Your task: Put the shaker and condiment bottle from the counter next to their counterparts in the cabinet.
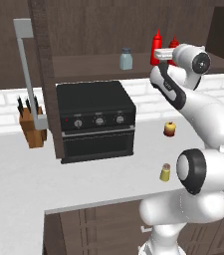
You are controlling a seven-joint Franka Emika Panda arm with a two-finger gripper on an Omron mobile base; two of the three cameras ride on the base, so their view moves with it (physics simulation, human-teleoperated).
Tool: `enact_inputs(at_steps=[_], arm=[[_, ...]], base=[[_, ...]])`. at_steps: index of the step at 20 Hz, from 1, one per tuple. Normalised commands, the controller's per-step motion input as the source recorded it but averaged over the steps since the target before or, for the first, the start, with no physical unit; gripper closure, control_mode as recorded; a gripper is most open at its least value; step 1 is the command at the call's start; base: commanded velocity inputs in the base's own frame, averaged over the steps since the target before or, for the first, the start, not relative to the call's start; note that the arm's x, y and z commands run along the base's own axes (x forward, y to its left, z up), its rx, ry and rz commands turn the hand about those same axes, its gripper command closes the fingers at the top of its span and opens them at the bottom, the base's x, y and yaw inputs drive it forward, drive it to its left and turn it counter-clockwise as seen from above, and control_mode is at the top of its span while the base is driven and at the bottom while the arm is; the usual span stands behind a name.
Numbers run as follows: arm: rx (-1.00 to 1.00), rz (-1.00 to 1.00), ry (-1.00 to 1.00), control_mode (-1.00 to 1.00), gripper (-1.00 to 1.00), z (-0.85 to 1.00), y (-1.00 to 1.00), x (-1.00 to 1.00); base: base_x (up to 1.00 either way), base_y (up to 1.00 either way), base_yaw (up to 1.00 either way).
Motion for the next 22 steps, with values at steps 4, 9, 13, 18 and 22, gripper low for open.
enact_inputs(at_steps=[4, 9, 13, 18, 22], arm=[[0.0, 0.0, 0.0, -1.0, 1.0, -0.02, -0.01, 0.13], [0.0, 0.0, 0.0, -1.0, 1.0, -0.03, 0.0, 0.17], [0.0, 0.0, 0.0, -1.0, 1.0, -0.02, 0.0, 0.19], [0.0, 0.0, 0.0, -1.0, 1.0, -0.03, -0.02, 0.21], [0.0, 0.0, 0.0, -1.0, 1.0, -0.03, -0.04, 0.13]], base=[[0.0, 0.0, 0.0], [0.0, 0.0, 0.0], [0.0, 0.0, 0.0], [0.0, 0.0, 0.0], [0.0, 0.0, 0.0]])
